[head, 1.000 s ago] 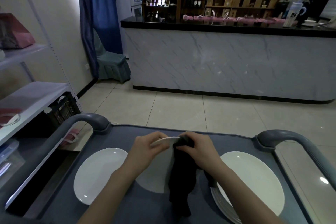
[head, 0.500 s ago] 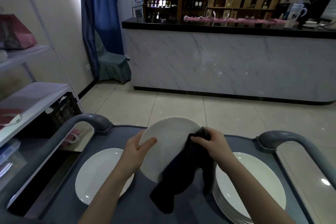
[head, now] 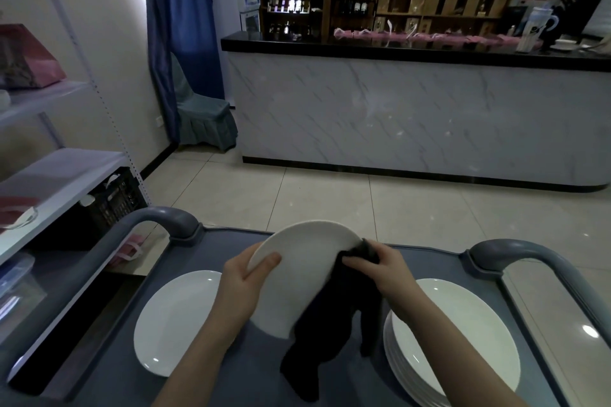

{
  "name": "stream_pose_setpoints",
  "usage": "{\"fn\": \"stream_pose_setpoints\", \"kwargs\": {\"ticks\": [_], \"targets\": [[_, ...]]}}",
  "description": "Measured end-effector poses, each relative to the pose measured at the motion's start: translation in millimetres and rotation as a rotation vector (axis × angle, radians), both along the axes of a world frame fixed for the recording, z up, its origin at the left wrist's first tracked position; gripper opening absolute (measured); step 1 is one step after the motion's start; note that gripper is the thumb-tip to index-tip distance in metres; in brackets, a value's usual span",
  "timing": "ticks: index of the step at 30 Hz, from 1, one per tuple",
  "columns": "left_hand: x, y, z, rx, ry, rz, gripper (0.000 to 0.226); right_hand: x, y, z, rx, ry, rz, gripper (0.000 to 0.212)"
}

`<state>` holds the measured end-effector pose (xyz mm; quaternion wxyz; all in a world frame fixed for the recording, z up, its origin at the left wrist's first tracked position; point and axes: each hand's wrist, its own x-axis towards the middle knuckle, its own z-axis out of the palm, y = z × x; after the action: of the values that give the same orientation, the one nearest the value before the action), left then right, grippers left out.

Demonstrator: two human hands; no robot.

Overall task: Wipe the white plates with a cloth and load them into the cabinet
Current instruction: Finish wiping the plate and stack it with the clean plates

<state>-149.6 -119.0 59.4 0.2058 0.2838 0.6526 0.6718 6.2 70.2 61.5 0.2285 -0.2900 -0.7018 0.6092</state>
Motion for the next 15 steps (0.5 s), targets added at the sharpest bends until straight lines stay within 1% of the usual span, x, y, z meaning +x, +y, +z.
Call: {"fn": "stream_pose_setpoints", "kwargs": {"ticks": [1, 2, 4, 5, 7, 9, 11, 12, 13, 15], "targets": [[1.5, -1.2, -1.9, 0.004, -0.029, 0.011, 0.026, 3.6, -0.8, -4.9, -0.118, -0.006, 0.008, 0.011], [2.1, -2.4, -3.4, -0.007, -0.044, 0.007, 0.024, 6.2, -1.6, -8.1, -0.155, -0.035, 0.011, 0.011], [0.1, -3.9, -5.0, -0.068, -0.044, -0.020, 0.020, 6.1, -1.4, -10.0, -0.111, -0.097, 0.011, 0.010], [-2.1, -4.4, -5.1, -0.100, -0.032, -0.038, 0.018, 4.6, -1.0, -8.4, -0.050, -0.120, 0.012, 0.009], [-6.8, -3.5, -1.6, -0.152, 0.030, -0.095, 0.016, -1.2, -1.0, -0.2, 0.160, -0.171, 0.026, 0.012], [-9.9, 0.8, 5.9, -0.239, 0.179, -0.186, 0.011, -8.6, -5.6, 7.4, 0.395, -0.202, 0.082, 0.017], [-10.6, 7.8, 12.3, -0.334, 0.364, -0.278, 0.007, -15.8, -14.5, 12.7, 0.558, -0.212, 0.150, 0.019], [-10.0, 11.0, 14.3, -0.353, 0.425, -0.299, 0.006, -18.1, -18.3, 13.8, 0.612, -0.214, 0.165, 0.018], [-9.1, 14.0, 15.6, -0.347, 0.447, -0.294, 0.007, -19.7, -20.2, 14.8, 0.643, -0.203, 0.162, 0.018], [-6.6, 17.0, 18.2, -0.299, 0.408, -0.222, 0.012, -19.4, -19.4, 17.6, 0.641, -0.142, 0.125, 0.018]]}}
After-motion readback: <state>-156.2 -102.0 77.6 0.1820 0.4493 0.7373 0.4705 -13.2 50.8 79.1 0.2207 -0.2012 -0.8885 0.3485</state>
